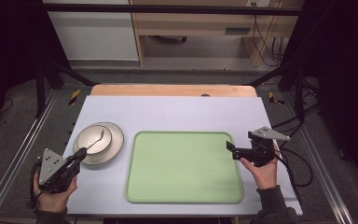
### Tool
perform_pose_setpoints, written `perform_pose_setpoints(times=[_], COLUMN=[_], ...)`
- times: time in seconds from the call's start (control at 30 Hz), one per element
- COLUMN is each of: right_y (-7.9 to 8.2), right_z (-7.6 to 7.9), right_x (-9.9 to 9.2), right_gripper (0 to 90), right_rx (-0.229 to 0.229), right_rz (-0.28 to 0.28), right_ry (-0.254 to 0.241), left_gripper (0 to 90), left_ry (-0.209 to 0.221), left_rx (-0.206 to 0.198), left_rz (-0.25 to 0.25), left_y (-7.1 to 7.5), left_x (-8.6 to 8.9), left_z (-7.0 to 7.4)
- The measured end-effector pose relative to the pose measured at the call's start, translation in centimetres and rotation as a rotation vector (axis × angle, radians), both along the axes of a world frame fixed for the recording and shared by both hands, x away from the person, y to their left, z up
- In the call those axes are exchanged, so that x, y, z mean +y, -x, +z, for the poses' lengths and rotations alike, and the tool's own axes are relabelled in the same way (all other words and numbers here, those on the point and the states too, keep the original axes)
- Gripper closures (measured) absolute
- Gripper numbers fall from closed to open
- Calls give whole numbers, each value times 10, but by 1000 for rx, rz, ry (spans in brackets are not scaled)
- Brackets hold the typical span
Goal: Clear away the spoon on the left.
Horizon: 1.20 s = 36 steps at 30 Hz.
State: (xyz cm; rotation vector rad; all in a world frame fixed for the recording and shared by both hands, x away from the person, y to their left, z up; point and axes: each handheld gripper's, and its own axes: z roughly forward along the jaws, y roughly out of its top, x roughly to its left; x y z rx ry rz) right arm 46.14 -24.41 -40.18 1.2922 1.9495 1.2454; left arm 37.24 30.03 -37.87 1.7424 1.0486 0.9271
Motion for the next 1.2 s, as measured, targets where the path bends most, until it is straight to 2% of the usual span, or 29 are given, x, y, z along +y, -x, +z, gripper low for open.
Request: perform_pose_setpoints(times=[0.63,1.2], right_y=[0,0], right_z=[0,0], right_x=[0,0], right_gripper=[51,51], right_rx=[2,4], right_rz=[1,2], right_ry=[4,7], left_gripper=[888,888], left_ry=[-25,-60], left_rx=[-28,-22], left_rz=[-55,-113], left_y=[5,3], left_x=[-19,-41], left_z=[4,-1])
